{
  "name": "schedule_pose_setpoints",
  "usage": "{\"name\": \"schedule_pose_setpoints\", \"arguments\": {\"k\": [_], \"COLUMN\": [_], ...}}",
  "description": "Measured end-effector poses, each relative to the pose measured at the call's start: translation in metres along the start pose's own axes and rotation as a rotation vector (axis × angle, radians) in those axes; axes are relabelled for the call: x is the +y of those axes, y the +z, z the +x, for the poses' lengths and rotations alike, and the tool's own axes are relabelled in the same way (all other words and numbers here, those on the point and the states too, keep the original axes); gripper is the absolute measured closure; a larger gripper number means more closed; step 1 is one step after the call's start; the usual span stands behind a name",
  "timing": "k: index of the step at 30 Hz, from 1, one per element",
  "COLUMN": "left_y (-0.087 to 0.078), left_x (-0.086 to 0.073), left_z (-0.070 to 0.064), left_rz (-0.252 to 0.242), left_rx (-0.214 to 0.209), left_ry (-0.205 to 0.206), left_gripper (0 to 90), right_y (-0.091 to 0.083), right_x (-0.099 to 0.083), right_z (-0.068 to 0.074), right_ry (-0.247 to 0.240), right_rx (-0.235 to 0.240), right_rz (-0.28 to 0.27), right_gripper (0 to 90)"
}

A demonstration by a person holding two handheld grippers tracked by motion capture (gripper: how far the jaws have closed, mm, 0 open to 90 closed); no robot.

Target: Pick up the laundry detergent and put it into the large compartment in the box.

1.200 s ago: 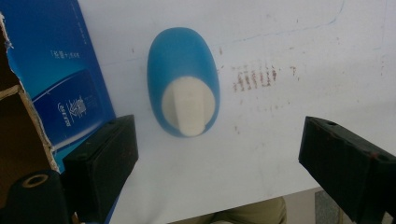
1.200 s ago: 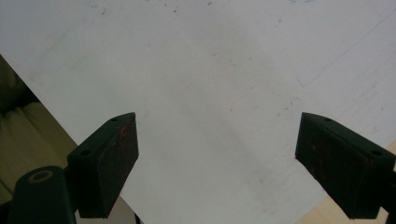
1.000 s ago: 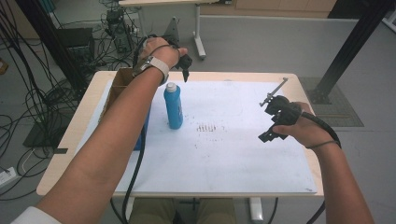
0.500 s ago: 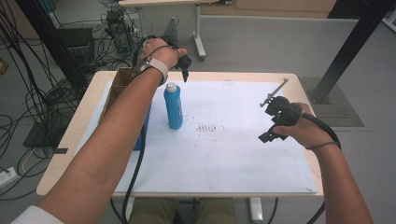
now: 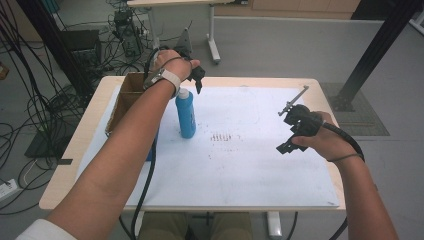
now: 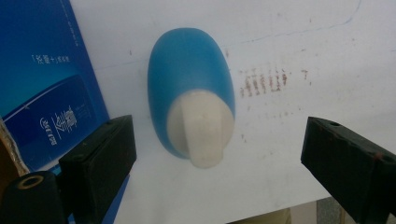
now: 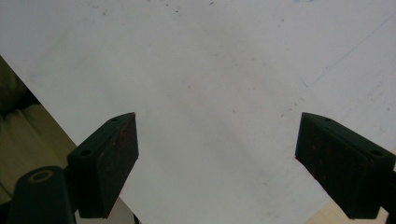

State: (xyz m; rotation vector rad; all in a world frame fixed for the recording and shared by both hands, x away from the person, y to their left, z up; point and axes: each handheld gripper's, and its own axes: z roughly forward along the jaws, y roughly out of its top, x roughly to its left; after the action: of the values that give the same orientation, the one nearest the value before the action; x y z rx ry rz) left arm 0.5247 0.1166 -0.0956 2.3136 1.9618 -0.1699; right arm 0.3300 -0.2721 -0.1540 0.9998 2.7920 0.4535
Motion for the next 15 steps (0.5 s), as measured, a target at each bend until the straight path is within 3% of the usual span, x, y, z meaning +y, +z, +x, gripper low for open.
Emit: {"name": "schedule_pose_setpoints", "arguments": {"k": [15], "left_y": [0.028], "left_x": [0.002], "left_z": [0.007], "left_rz": [0.013], "left_rx": [0.005], "left_ry": [0.015], "left_gripper": [10.7], "right_y": [0.005], "right_x": [-0.001], "right_z": [0.000], "right_ry": [0.001], "right_rx": [0.007], "right_rz": [0.002], "right_gripper": [13.0]}}
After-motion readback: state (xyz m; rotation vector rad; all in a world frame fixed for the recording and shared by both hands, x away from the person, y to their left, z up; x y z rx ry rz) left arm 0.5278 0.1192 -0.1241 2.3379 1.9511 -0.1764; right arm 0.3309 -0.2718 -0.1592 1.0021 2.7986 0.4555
